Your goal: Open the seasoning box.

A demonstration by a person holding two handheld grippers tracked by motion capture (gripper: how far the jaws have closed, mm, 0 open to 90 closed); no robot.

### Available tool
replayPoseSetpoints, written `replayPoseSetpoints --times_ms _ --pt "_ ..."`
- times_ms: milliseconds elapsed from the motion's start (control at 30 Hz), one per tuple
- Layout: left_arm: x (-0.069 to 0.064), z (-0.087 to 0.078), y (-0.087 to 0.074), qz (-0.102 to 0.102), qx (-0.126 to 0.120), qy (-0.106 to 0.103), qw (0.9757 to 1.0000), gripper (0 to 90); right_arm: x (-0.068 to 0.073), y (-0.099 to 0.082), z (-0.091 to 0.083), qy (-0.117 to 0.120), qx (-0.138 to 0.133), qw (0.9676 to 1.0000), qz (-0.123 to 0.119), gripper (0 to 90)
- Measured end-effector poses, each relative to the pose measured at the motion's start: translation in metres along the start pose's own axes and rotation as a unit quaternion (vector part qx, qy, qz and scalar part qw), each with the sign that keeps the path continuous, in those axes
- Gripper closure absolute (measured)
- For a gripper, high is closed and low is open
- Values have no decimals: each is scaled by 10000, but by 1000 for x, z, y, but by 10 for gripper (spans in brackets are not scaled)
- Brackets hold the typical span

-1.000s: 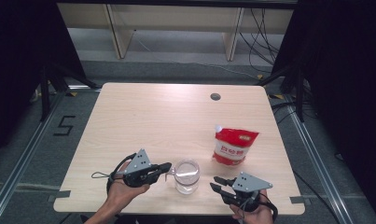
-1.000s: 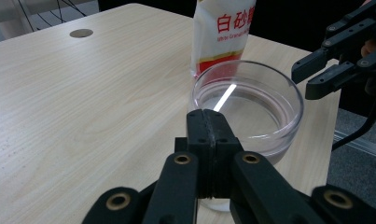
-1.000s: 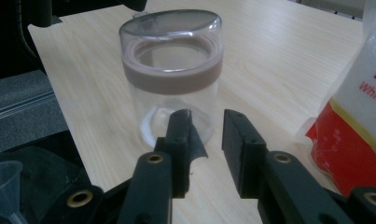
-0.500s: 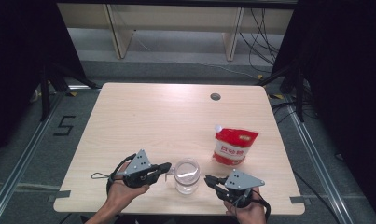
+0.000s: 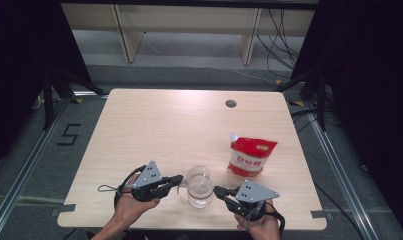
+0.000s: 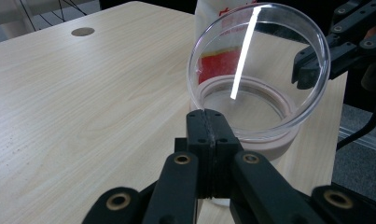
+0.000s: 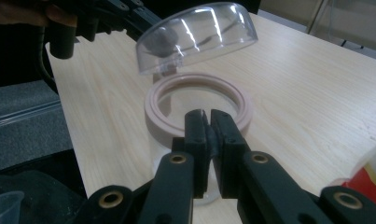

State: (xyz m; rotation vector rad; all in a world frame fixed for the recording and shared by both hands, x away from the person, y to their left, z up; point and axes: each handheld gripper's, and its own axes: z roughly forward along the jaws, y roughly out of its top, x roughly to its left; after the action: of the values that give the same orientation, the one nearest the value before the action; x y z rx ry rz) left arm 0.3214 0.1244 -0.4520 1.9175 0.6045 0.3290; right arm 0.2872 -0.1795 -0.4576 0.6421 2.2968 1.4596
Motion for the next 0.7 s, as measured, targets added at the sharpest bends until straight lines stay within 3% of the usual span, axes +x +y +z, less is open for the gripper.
replayPoseSetpoints --times_ms 67,433,467,533,567,600,633,700 --pt "-2 0 -1 -136 -9 15 9999 893 1 2 2 -17 -78 10000 -7 864" --pt "4 -2 0 -111 -50 -122 9999 866 3 11 9 108 -167 9998 -70 899" --pt "4 -4 0 -243 -86 -131 9996 849 3 12 9 123 -186 9997 -86 899" --pt "5 -6 0 -302 -89 -169 9994 818 4 12 10 149 -202 9997 -63 900" --pt "7 -9 0 -201 -91 -175 9996 771 4 13 9 112 -201 9997 -108 900" --pt "7 -13 -1 -311 -105 -63 9994 700 4 15 10 154 -217 9996 -123 900" --pt "8 -15 -3 -278 -113 -81 9995 666 4 16 10 67 -255 9996 -98 900" --pt "9 -18 -6 -288 -26 -116 9995 580 4 18 11 176 -231 9994 -162 899"
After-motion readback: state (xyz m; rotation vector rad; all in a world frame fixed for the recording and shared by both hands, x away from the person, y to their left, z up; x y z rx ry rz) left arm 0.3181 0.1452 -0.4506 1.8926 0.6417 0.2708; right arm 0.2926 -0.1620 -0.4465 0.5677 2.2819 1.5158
